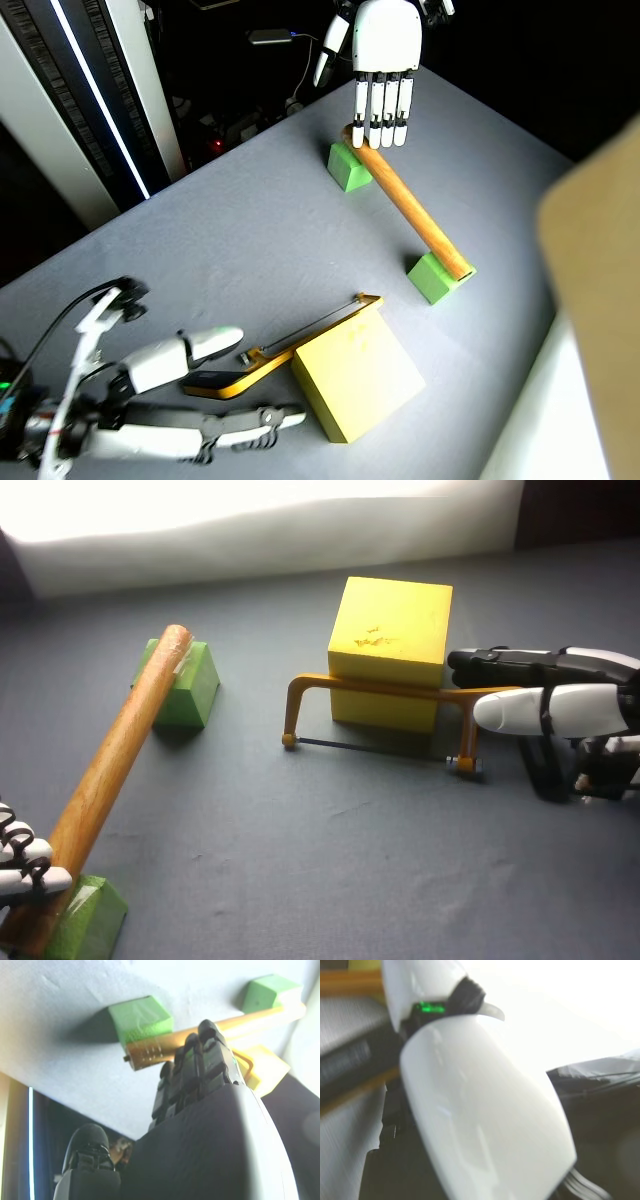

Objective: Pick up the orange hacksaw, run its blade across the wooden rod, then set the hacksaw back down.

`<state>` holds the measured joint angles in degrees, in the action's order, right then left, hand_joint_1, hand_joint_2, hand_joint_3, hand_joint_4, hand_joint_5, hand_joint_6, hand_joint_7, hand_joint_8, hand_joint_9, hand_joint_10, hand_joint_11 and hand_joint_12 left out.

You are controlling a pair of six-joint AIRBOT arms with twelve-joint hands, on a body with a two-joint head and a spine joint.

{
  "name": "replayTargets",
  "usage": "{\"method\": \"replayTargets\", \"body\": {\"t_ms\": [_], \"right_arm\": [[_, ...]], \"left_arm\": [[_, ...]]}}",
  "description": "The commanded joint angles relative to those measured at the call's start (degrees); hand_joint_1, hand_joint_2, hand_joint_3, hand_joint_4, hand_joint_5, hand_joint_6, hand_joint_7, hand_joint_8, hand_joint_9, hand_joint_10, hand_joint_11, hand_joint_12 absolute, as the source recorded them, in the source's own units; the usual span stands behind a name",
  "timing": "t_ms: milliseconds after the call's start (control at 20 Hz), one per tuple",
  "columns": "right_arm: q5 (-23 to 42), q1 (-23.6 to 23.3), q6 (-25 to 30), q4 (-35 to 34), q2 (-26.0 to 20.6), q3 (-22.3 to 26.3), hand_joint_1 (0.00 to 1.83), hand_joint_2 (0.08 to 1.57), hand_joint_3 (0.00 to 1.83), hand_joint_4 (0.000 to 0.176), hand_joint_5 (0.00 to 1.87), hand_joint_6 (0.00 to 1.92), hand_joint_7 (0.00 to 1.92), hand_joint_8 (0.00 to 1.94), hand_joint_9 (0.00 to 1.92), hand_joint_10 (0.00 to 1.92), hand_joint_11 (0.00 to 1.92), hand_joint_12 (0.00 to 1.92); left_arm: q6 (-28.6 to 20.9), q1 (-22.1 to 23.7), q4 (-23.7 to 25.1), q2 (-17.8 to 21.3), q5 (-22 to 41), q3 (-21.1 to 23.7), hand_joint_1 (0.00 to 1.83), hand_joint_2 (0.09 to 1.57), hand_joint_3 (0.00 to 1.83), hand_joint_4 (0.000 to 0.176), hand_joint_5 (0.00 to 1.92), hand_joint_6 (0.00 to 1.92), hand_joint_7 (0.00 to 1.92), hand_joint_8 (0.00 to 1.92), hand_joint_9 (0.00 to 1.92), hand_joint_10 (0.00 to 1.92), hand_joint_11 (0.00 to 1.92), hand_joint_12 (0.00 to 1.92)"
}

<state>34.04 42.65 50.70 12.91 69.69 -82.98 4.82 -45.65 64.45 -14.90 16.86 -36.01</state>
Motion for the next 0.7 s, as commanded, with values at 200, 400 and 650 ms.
{"method": "replayTargets", "body": {"t_ms": [200, 400, 650], "right_arm": [[0.9, -1.1, -0.8, -1.9, 0.6, -0.1, 1.01, 1.06, 0.00, 0.000, 0.19, 0.00, 0.17, 0.00, 0.16, 0.00, 0.00, 0.62], [-3.1, -2.2, -8.1, -6.9, 1.6, -0.1, 0.99, 1.09, 0.01, 0.000, 0.17, 0.00, 0.13, 0.00, 0.15, 0.00, 0.00, 0.67], [-3.2, -2.5, -12.1, -10.8, 1.9, 0.0, 1.01, 1.09, 0.01, 0.000, 0.21, 0.00, 0.18, 0.00, 0.19, 0.01, 0.00, 0.69]], "left_arm": [[0.0, 0.3, -0.5, -0.3, 0.5, -0.3, 0.00, 1.19, 0.00, 0.000, 0.07, 0.00, 0.06, 0.00, 0.05, 0.00, 0.00, 0.20], [0.0, 0.3, -0.5, -0.3, 0.3, -0.3, 0.00, 1.19, 0.00, 0.000, 0.07, 0.00, 0.06, 0.00, 0.05, 0.00, 0.00, 0.20], [0.0, 0.3, -0.5, -0.3, 0.3, -0.3, 0.00, 1.19, 0.00, 0.000, 0.07, 0.00, 0.08, 0.00, 0.06, 0.00, 0.00, 0.19]]}}
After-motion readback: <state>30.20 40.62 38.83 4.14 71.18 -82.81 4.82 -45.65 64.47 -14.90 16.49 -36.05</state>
